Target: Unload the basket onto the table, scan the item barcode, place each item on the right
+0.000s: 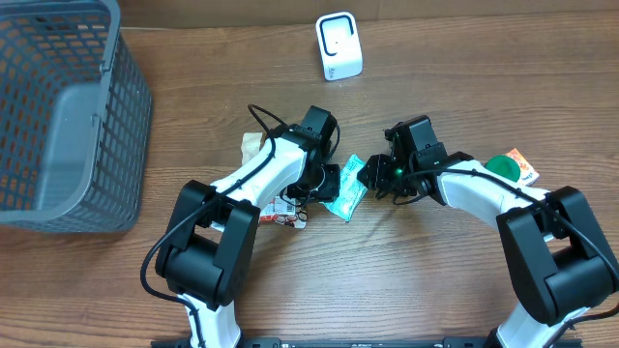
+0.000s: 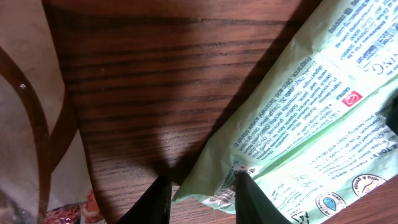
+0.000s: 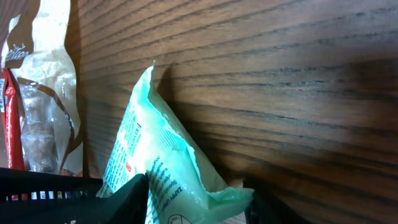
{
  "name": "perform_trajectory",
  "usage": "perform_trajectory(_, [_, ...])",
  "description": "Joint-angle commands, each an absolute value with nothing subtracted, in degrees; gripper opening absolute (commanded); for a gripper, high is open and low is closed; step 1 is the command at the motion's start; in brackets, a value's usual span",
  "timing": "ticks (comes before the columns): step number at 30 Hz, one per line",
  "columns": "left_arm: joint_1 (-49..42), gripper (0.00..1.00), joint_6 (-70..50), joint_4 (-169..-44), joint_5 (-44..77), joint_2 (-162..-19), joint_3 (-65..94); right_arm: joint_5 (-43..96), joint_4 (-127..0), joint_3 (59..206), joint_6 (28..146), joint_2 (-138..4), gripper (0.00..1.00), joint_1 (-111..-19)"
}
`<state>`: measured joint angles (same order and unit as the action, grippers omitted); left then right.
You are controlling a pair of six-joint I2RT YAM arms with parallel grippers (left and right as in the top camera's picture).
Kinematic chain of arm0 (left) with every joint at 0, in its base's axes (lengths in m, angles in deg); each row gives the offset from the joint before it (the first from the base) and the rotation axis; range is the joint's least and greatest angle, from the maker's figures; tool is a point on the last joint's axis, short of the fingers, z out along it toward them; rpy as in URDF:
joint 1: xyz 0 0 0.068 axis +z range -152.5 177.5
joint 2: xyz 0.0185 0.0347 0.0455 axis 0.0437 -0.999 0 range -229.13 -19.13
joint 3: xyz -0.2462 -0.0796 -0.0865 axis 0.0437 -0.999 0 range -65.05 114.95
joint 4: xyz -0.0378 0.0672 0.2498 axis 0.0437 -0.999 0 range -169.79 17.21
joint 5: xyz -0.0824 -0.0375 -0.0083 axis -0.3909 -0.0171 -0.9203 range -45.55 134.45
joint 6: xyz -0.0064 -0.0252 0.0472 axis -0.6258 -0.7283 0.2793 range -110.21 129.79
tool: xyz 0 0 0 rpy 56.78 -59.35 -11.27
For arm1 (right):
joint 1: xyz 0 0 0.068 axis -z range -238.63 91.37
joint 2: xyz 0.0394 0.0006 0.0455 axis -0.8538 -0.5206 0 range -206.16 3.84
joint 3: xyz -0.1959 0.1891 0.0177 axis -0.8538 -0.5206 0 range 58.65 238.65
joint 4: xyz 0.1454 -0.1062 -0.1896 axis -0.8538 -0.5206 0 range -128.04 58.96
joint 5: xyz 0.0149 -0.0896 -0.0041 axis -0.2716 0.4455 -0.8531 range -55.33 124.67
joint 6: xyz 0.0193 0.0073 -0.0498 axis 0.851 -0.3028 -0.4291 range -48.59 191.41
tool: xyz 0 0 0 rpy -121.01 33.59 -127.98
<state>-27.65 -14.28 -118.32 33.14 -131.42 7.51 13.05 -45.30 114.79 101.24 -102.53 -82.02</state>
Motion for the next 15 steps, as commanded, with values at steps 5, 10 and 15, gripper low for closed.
perform_trajectory(5, [-27.56,0.24,-15.55,-118.08,36.55,-131.31,6.65,12.50,-44.36,114.16,101.67,-102.74,0.46,-82.68])
perform_trajectory(10, [-27.56,0.25,-15.55,-117.98,36.55,-131.31,6.65,11.08,-44.25,114.14,101.67,-102.74,0.33,-82.68])
perform_trajectory(15, [-27.56,0.25,-15.55,-117.91,36.55,-131.31,6.65,10.42,-44.12,114.14,101.74,-102.74,0.24,-82.68])
